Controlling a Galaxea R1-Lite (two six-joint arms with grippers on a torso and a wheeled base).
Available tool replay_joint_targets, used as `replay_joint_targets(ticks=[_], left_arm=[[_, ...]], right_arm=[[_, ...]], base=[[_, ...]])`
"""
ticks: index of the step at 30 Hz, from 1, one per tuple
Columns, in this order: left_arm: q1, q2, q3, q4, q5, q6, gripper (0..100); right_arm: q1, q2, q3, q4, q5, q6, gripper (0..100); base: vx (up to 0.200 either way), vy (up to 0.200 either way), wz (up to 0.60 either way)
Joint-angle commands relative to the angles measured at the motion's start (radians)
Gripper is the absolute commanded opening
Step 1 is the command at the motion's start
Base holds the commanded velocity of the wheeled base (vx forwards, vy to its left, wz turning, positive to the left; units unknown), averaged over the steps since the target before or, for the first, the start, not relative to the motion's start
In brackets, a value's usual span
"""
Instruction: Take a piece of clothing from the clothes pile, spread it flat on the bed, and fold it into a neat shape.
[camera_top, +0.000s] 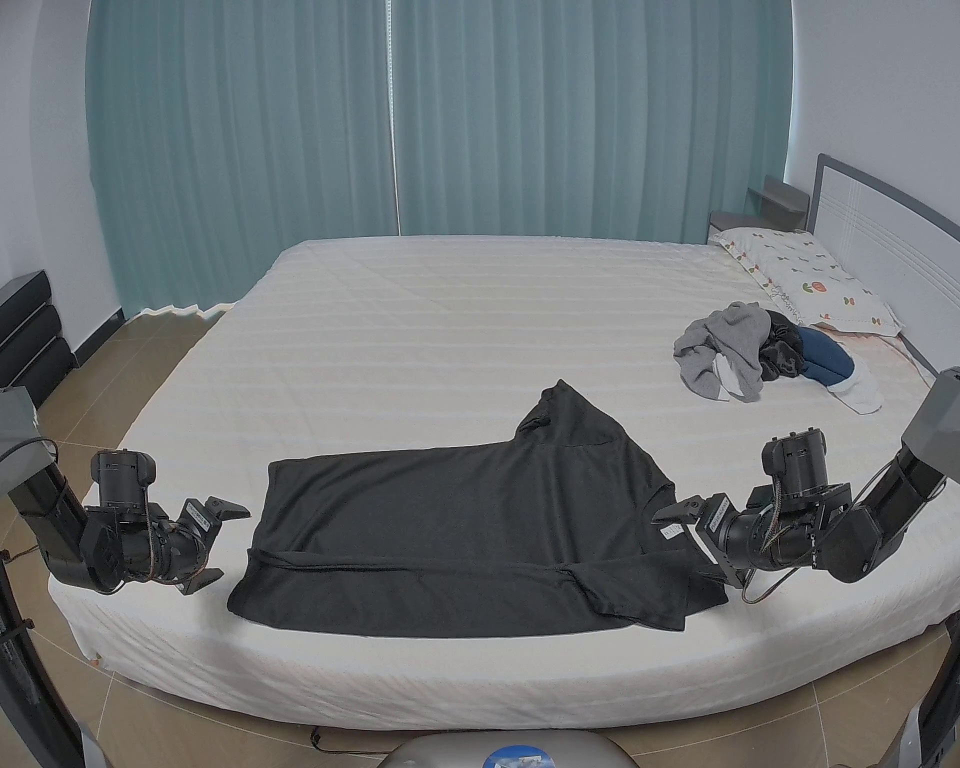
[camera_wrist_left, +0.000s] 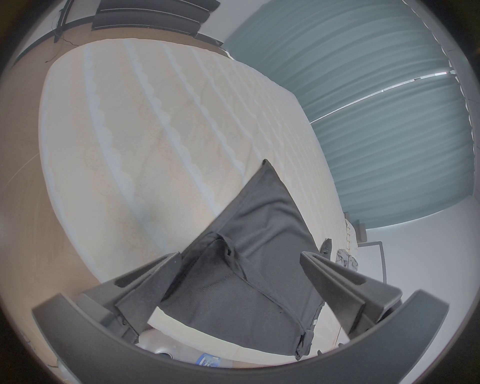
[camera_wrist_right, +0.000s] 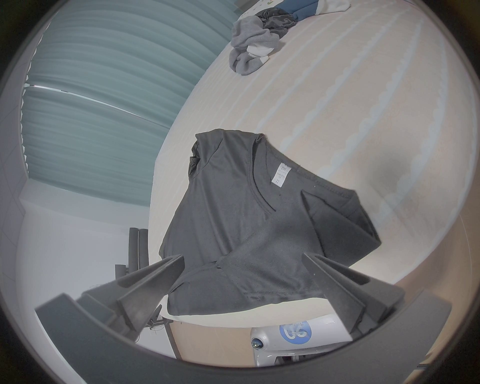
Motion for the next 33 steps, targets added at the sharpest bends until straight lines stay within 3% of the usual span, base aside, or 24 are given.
replay_joint_targets(ticks=[1,7,13,24,30,33], left_arm=[[-0.001,-0.005,0.003,0.002,-0.001,-0.003,100],[-0.026,-0.008,0.01,0.002,0.002,0.0,100],[-0.066,-0.071,0.044,0.005,-0.004,-0.001,100],[-0.273,-0.076,0.11,0.008,0.022,0.005,100],[-0.324,-0.008,0.089,0.0,0.092,0.005,100],[-0.347,0.068,0.046,0.003,0.172,0.006,100]], right_arm=[[-0.002,-0.003,0.001,-0.001,-0.001,-0.002,100],[-0.002,-0.006,0.001,-0.001,-0.001,-0.002,100],[-0.002,-0.007,0.008,-0.001,-0.001,-0.003,100],[-0.002,-0.012,0.015,-0.001,0.0,-0.005,100],[0.002,-0.012,0.019,-0.002,0.0,-0.006,100],[0.005,-0.012,0.019,-0.002,-0.001,-0.006,100]], base=[[0.2,0.0,0.0],[0.2,0.0,0.0],[0.0,0.0,0.0],[0.0,0.0,0.0],[0.0,0.0,0.0],[0.0,0.0,0.0]])
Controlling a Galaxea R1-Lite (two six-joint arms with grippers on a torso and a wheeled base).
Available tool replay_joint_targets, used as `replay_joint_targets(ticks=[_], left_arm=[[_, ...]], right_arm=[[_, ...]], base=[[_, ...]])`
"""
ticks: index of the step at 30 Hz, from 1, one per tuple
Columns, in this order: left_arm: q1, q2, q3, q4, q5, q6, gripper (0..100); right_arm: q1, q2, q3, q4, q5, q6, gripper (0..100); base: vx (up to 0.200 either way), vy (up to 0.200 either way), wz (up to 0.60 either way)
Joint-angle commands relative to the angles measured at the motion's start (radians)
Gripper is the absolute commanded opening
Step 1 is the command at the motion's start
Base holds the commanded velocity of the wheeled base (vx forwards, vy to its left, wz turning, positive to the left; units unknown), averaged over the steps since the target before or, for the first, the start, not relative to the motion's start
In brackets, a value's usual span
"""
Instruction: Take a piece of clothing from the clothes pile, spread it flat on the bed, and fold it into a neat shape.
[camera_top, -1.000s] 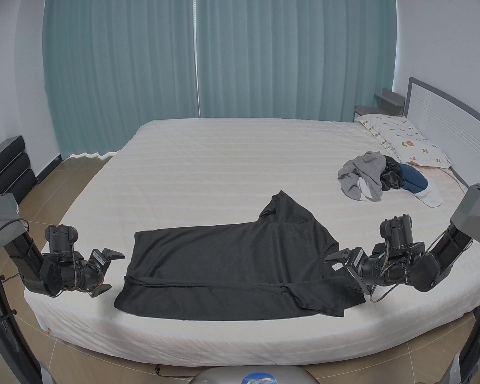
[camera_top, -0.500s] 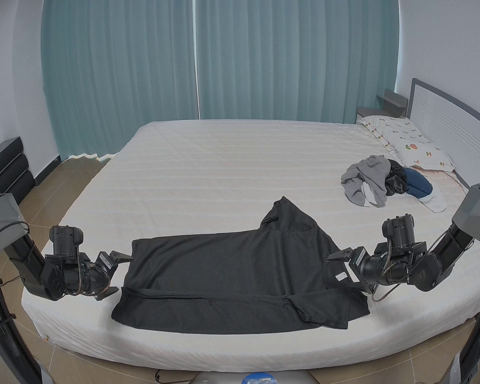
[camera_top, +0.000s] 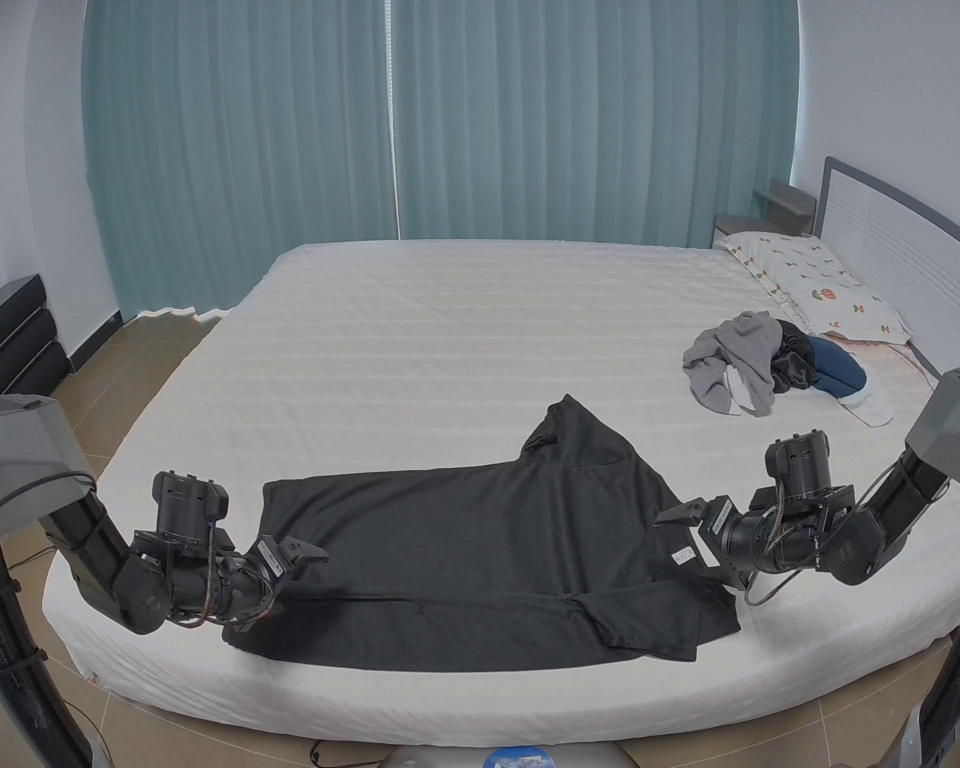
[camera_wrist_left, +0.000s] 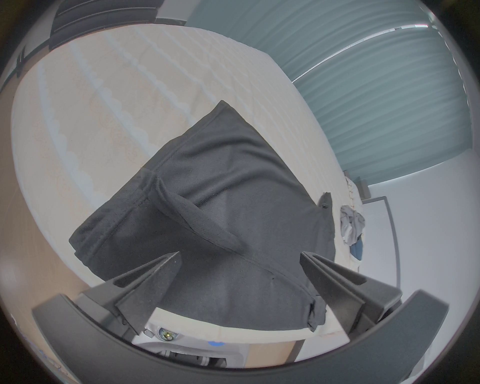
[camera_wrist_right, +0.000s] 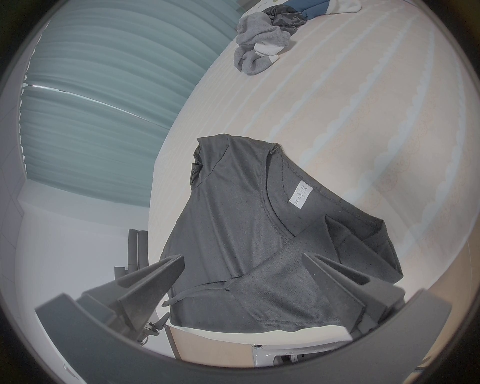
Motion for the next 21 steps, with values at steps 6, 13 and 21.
replay_joint_targets(ticks=[6,13,21], left_arm=[[-0.024,0.155,-0.126,0.009,0.123,0.004,100],[0.024,0.207,-0.252,0.017,0.187,0.041,100],[0.087,0.195,-0.312,0.015,0.188,0.042,100]], right_arm=[[0.004,-0.007,0.007,0.0,0.001,0.0,100],[-0.002,-0.005,0.009,-0.014,-0.001,0.002,100],[-0.003,0.004,0.019,-0.054,-0.002,0.005,100]], base=[[0.0,0.0,0.0],[0.0,0.0,0.0],[0.0,0.0,0.0]])
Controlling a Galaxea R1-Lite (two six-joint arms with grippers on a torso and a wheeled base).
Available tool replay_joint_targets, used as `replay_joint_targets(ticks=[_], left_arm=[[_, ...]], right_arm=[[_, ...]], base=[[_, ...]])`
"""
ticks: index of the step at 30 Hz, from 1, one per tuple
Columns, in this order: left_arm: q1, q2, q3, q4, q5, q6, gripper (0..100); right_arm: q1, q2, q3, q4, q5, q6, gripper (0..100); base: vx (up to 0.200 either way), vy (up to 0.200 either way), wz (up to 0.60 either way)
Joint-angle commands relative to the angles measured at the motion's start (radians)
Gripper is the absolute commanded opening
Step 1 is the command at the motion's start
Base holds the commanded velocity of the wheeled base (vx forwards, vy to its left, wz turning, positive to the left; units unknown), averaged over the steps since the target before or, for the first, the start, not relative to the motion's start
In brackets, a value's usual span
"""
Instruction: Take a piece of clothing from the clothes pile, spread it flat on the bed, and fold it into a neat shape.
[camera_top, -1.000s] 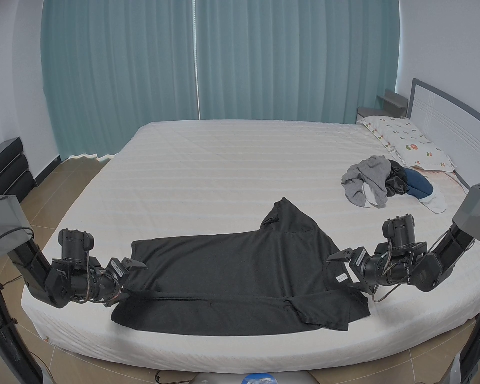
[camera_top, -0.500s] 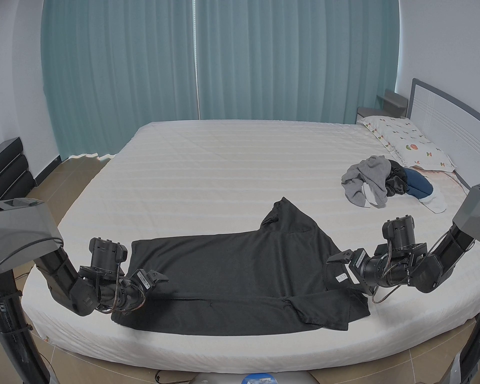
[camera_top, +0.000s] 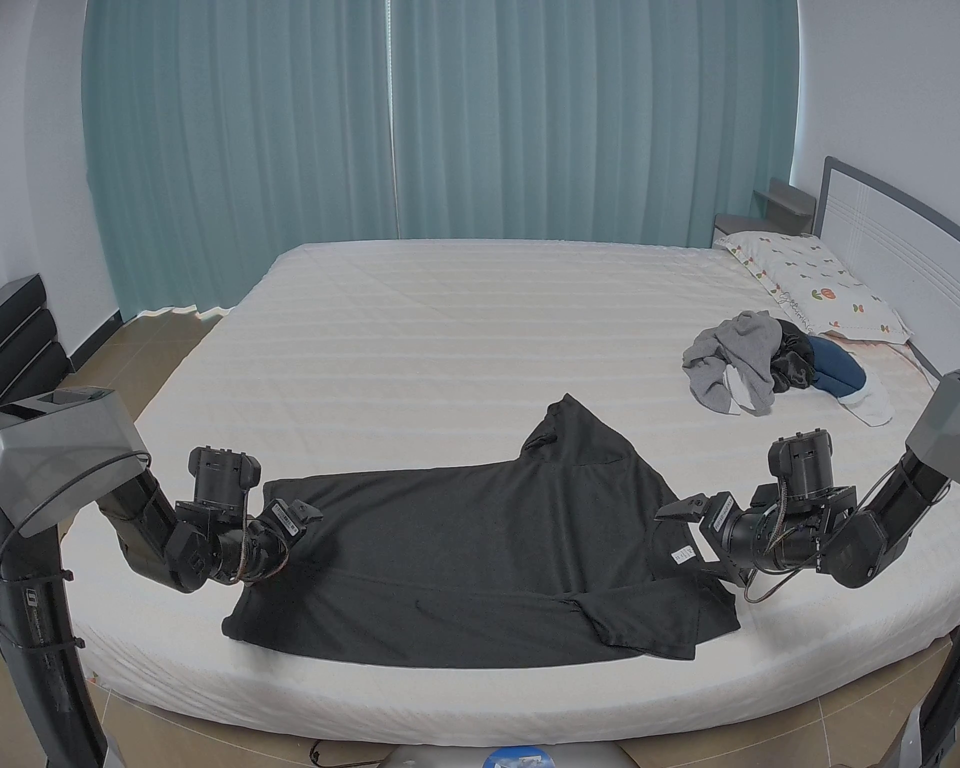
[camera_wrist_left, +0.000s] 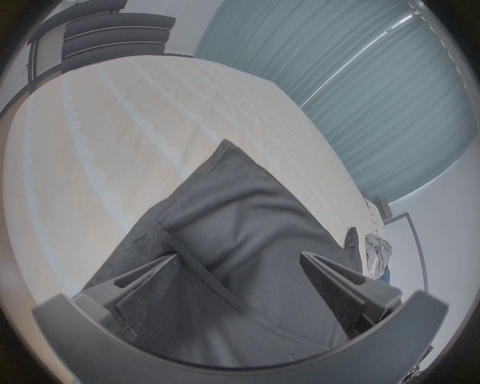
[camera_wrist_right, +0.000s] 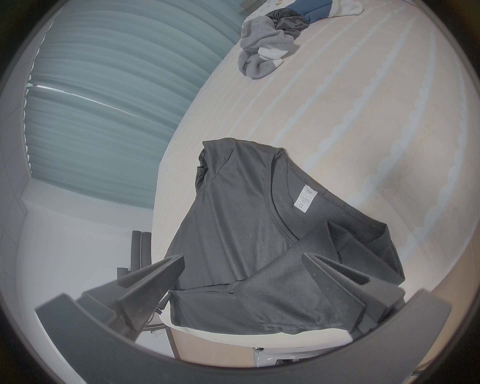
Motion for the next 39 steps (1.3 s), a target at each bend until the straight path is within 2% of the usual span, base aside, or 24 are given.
replay_joint_targets(ticks=[1,7,10,12,14,17,23,26,31,32,39], left_arm=[[0.043,0.008,-0.036,0.0,0.0,0.0,100],[0.094,-0.035,-0.016,0.008,-0.024,0.0,100],[0.115,-0.073,0.001,0.052,-0.086,0.034,100],[0.146,-0.086,0.008,0.097,-0.152,0.112,100],[0.154,-0.081,0.014,0.108,-0.179,0.146,100],[0.167,-0.055,0.034,0.105,-0.245,0.252,100],[0.166,0.026,0.037,0.054,-0.251,0.342,100],[0.161,0.046,0.034,0.009,-0.25,0.342,100],[0.158,0.037,0.039,0.009,-0.25,0.336,100],[0.158,0.037,0.039,0.011,-0.25,0.336,0],[0.161,0.028,0.085,0.008,-0.231,0.339,0]], right_arm=[[0.0,0.003,0.002,-0.004,0.001,0.002,100],[-0.009,-0.001,0.001,-0.004,0.001,0.0,100],[-0.016,-0.002,0.001,-0.004,0.001,0.0,100],[-0.025,-0.004,0.001,-0.006,0.002,-0.001,100],[-0.026,-0.004,0.001,-0.006,0.002,-0.001,100],[-0.028,-0.002,0.001,-0.006,0.002,-0.001,100],[-0.031,0.007,-0.005,-0.006,0.002,-0.003,100],[-0.036,0.004,-0.005,-0.006,0.002,-0.003,100],[-0.037,0.006,-0.005,-0.006,0.002,-0.003,100],[-0.037,0.006,-0.005,-0.007,0.002,-0.003,100],[-0.043,0.001,-0.002,-0.007,0.002,-0.003,100]], base=[[0.0,0.0,0.0],[0.0,0.0,0.0],[0.0,0.0,0.0],[0.0,0.0,0.0],[0.0,0.0,0.0],[0.0,0.0,0.0],[0.0,0.0,0.0],[0.0,0.0,0.0],[0.0,0.0,0.0],[0.0,0.0,0.0],[0.0,0.0,0.0]])
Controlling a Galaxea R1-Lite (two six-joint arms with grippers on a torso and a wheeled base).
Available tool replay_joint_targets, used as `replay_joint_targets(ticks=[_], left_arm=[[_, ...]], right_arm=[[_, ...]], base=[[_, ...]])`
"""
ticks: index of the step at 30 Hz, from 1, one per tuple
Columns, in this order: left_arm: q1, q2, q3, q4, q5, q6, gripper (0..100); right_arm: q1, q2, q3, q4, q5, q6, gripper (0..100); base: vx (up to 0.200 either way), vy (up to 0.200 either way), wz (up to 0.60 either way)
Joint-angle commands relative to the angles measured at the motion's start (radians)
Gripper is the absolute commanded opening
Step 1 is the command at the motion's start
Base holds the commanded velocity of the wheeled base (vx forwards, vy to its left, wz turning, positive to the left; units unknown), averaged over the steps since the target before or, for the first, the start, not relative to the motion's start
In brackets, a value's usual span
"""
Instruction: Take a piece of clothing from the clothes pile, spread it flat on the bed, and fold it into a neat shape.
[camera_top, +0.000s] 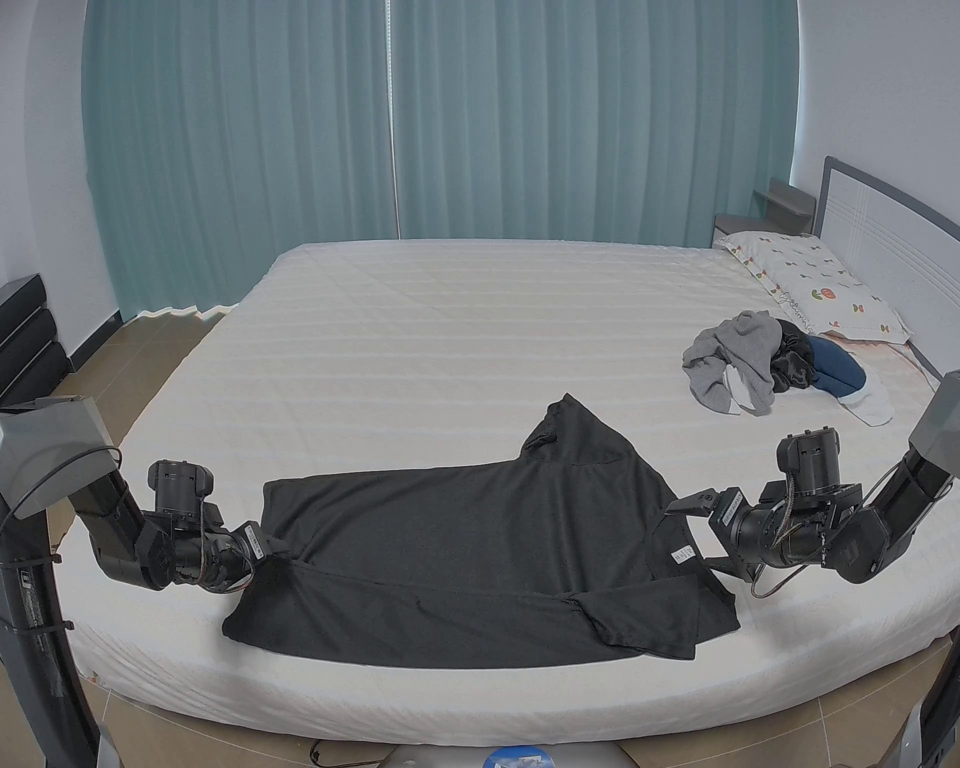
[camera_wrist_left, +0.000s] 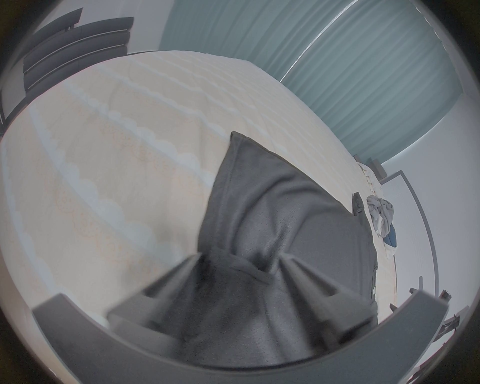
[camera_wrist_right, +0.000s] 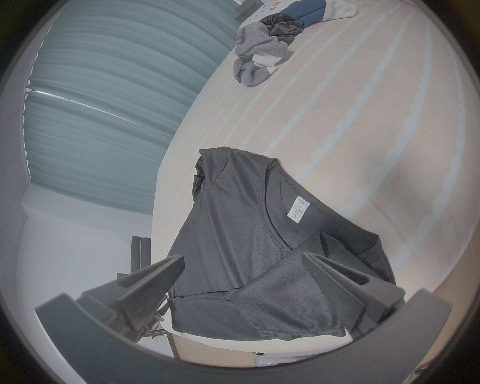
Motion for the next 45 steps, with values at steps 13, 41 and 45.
replay_joint_targets(ticks=[13,41,45], left_arm=[[0.009,-0.062,0.048,-0.001,0.036,0.002,0],[0.029,-0.063,0.051,-0.001,0.028,-0.007,100],[0.049,-0.063,0.053,-0.003,0.008,-0.037,100]], right_arm=[[-0.014,0.003,0.002,0.0,-0.001,-0.002,100],[-0.053,-0.004,0.019,0.009,0.022,-0.055,100],[-0.076,0.017,0.065,0.001,0.075,-0.206,100]], base=[[0.0,0.0,0.0],[0.0,0.0,0.0],[0.0,0.0,0.0]])
